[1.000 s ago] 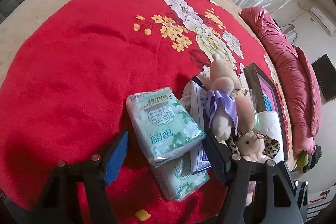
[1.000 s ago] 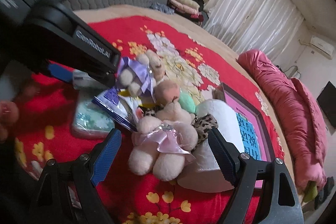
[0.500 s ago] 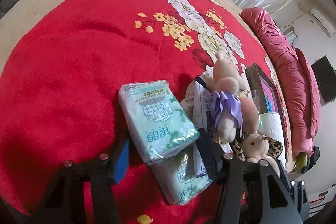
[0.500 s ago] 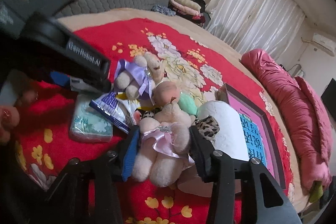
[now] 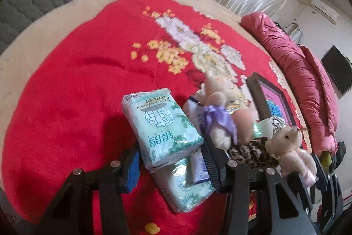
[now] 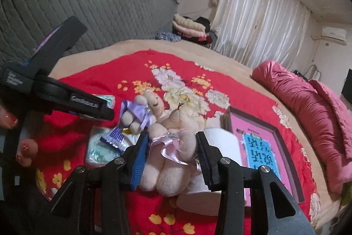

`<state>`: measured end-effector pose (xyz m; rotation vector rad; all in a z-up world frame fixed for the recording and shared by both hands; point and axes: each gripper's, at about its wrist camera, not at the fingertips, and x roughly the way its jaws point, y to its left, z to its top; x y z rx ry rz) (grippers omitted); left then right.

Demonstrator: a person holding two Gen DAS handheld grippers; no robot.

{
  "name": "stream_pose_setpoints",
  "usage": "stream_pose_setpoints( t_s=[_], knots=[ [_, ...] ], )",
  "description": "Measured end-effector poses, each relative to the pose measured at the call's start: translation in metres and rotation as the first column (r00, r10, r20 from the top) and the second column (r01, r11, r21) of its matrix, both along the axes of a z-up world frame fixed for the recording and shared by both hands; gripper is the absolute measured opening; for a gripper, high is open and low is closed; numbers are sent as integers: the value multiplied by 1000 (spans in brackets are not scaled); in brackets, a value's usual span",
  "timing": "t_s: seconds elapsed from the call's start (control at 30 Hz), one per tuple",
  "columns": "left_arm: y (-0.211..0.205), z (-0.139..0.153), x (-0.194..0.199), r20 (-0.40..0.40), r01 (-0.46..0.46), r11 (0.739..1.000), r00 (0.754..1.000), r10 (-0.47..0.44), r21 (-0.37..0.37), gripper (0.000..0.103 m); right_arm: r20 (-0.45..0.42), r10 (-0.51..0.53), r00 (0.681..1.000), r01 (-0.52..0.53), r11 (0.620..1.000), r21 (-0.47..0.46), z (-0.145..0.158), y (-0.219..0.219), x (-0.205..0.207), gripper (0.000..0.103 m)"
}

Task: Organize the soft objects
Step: 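Carry the tissue pack with the left tool while the right carries the bear to the tray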

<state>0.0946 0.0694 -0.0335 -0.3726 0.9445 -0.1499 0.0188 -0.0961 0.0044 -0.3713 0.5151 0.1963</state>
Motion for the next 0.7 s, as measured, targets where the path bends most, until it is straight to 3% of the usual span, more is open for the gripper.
stream_pose_setpoints(
  t_s=[0.27,0.43,0.57,0.7],
  knots=[
    [-32,34,-28,126,48,995,990,-59,87,51,96,-74,993,72,997,21,22,-27,-4,44],
    [-61,48,-51,162,81,990,982,-99,115,51,139,-156,978,149,987,61,35,-60,-2,44],
    [-87,55,-61,160,131,983,976,-151,129,51,139,-261,955,245,962,121,42,-98,6,44],
    [-120,65,-61,161,191,975,965,-208,111,51,114,-383,917,357,913,200,48,-145,17,44]
  ],
)
